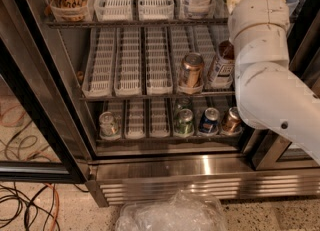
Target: Pick green can from top shelf of fridge
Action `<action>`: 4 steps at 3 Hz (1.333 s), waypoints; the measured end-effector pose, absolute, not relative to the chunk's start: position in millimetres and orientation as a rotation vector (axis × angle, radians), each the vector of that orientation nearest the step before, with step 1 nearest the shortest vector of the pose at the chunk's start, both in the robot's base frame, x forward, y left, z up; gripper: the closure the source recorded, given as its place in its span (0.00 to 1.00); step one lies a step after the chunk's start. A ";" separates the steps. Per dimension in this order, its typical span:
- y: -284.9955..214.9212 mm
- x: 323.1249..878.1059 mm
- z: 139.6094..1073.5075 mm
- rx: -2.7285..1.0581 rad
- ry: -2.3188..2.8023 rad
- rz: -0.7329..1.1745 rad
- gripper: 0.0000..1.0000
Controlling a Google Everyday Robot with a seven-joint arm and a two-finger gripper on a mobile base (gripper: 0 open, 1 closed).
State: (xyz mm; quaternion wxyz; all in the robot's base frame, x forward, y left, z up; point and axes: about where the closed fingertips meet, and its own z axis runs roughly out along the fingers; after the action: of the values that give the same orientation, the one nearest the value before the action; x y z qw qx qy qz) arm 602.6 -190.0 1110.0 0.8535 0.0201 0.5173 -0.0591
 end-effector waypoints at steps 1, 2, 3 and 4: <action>-186.7 585.9 1111.6 0.020 1.081 -0.127 1.00; -186.6 585.3 1112.0 0.018 1.081 -0.125 1.00; -184.6 572.6 1106.1 0.014 1.108 -0.120 1.00; -174.8 557.9 1088.3 -0.032 1.155 -0.108 1.00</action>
Offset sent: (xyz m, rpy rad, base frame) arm -0.0277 0.0044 0.0004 -0.0318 -0.0067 0.0122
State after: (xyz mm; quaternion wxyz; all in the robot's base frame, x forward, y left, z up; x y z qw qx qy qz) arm 557.9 -174.8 1088.3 0.8364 -0.0151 0.5455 -0.0512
